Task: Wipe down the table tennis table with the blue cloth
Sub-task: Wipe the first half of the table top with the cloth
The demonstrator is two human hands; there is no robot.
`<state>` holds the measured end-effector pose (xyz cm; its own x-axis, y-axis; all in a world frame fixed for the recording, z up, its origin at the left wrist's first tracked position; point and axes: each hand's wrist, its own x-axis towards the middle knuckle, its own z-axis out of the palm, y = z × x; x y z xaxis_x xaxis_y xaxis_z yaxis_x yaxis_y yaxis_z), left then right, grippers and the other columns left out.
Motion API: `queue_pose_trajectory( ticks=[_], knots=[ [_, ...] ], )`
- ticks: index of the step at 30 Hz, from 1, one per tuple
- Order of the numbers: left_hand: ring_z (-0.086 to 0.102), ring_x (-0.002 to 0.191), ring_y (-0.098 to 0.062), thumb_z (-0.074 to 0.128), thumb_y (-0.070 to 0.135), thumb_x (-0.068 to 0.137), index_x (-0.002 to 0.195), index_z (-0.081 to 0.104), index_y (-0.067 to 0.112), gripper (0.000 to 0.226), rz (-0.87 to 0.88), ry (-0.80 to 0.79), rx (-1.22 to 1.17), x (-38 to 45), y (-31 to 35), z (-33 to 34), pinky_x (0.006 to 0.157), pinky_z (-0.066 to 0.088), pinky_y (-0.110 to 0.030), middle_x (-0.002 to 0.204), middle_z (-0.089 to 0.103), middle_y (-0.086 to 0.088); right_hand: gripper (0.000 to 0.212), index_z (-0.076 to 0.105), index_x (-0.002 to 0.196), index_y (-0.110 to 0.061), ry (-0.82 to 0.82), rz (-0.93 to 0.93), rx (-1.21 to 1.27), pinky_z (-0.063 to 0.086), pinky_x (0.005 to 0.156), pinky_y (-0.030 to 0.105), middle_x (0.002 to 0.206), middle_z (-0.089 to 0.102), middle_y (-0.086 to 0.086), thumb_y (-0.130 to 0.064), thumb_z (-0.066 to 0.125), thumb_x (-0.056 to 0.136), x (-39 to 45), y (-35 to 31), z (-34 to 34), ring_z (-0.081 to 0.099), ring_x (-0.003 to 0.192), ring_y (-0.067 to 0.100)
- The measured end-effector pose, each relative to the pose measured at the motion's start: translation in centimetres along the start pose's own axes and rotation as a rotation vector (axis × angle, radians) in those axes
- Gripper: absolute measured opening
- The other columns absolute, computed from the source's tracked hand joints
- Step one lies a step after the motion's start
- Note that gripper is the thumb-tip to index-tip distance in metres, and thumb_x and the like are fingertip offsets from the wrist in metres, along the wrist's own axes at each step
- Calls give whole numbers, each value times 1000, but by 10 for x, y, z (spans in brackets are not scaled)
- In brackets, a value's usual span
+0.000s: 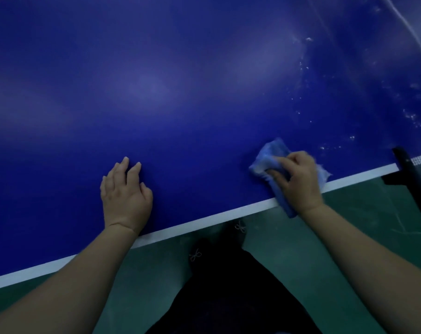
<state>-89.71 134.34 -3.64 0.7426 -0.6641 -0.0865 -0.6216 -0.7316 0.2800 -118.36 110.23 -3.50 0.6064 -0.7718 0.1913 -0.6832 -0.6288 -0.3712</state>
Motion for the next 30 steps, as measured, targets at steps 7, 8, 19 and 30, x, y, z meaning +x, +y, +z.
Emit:
queue_pose_trajectory(
  ticks=[7, 8, 19, 30],
  knots=[
    [26, 142, -31, 50, 12, 92, 137, 47, 9, 45, -163, 85, -112, -8, 54, 5, 118, 17, -53, 153, 32, -12, 24, 71, 94, -10, 134, 404, -34, 39, 69, 38, 96, 56, 19, -30, 71, 81, 20, 5, 0, 53, 87, 36],
    [26, 142, -30, 50, 12, 92, 138, 46, 9, 45, -154, 87, -116, -9, 63, 7, 119, 17, -52, 153, 32, -12, 23, 72, 93, -10, 98, 263, 13, 41, 66, 39, 91, 57, 18, -29, 74, 79, 14, -16, 8, 53, 82, 34],
    [22, 144, -30, 44, 19, 96, 139, 43, 12, 44, -193, 112, -129, 14, 171, 49, 121, 9, -50, 154, 30, -12, 24, 71, 98, -7, 75, 178, 28, 44, 64, 44, 86, 52, 14, -25, 75, 82, 22, 103, -44, 46, 78, 29],
    [23, 143, -33, 41, 23, 95, 138, 41, 13, 45, -279, 170, -44, 22, 190, 57, 119, 12, -52, 153, 31, -13, 24, 67, 96, -11, 100, 378, 8, 44, 71, 38, 95, 49, 8, -33, 68, 86, 86, 143, -46, 49, 87, 25]
  ],
)
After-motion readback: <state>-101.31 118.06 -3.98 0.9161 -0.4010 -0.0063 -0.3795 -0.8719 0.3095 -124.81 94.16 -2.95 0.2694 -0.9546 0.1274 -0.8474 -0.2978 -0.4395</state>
